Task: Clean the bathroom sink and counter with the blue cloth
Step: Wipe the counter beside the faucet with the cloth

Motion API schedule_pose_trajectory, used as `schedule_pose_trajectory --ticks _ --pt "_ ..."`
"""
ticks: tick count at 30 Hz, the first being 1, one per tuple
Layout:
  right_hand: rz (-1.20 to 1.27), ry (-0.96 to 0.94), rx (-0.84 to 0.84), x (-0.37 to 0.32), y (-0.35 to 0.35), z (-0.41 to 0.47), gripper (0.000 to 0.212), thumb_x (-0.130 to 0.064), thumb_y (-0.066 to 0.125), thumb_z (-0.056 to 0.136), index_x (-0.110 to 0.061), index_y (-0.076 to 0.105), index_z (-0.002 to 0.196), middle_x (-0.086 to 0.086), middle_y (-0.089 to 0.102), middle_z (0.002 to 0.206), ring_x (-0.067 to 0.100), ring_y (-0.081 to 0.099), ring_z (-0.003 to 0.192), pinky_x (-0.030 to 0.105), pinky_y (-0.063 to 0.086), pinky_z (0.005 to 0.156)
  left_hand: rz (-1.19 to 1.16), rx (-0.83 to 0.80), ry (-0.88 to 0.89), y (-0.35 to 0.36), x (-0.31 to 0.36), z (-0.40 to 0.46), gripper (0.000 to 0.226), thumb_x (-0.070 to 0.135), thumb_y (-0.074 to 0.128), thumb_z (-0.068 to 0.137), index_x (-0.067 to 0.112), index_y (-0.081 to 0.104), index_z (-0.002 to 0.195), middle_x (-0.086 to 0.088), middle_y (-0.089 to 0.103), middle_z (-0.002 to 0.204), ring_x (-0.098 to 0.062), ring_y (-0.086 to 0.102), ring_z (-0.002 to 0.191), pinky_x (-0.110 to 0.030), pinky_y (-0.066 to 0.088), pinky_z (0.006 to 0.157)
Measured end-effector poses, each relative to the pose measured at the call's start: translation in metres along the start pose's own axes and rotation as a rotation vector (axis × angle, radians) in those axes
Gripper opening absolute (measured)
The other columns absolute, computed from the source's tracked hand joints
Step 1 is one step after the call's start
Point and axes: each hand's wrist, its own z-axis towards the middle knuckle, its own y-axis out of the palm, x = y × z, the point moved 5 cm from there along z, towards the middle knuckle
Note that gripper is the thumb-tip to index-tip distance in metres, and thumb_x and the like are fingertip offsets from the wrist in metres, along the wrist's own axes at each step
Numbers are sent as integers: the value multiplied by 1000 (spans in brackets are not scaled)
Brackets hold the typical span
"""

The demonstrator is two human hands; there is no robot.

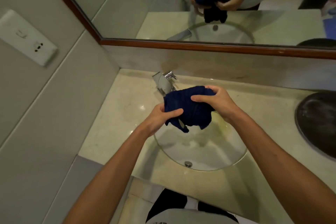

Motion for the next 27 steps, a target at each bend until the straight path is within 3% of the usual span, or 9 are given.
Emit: schedule_pose_trajectory --ticks 3,5,7,11,14,21,24,27 --pt "-27 68 -66 16 15 -1 41 -20 89 77 -16 72 114 3 79 105 24 75 98 36 61 77 -89 89 52 -18 -10 -2 29 20 74 93 10 67 119 -1 78 101 -10 73 85 -20 52 66" --pt "-158 56 -22 29 25 3 40 -19 91 75 -19 71 110 1 78 101 22 76 93 45 63 82 -121 82 41 -32 -24 -3 34 21 73 94 11 65 125 -5 76 114 -19 73 105 -30 59 86" --pt "-295 42 36 43 40 12 34 -18 90 75 -22 70 102 -1 77 95 20 75 88 51 62 82 -80 37 9 -50 -44 -4 33 22 71 96 14 64 127 -4 76 118 -21 71 111 -33 57 93" --pt "-360 103 95 61 87 28 26 -16 85 79 -28 70 97 -6 75 93 18 73 89 47 60 83 61 -4 24 -104 -79 1 31 20 65 101 18 61 132 1 74 121 -13 70 112 -26 55 94" --pt "-308 213 131 76 135 40 22 -10 80 81 -22 70 96 -1 75 95 22 72 93 45 60 84 132 13 17 -154 -101 7 29 20 65 100 17 64 129 1 75 118 -14 70 109 -30 56 95" --pt "-223 329 182 70 227 78 21 -7 78 81 -15 72 99 3 76 96 24 72 93 44 60 83 37 69 -75 -260 -112 13 25 17 69 97 13 69 122 -3 77 109 -18 74 99 -26 58 81" --pt "-186 285 140 36 255 127 32 -7 81 81 -8 71 111 7 76 105 27 72 100 38 59 82 -11 151 -66 -306 -83 45 25 20 74 93 15 69 117 -1 77 100 -11 74 84 -27 56 72" --pt "-302 228 166 -12 256 194 80 -30 90 75 -14 50 142 8 63 128 27 63 117 39 56 91 56 314 -123 -354 -46 89 58 38 82 84 21 56 133 0 72 110 -13 70 93 -32 55 80"
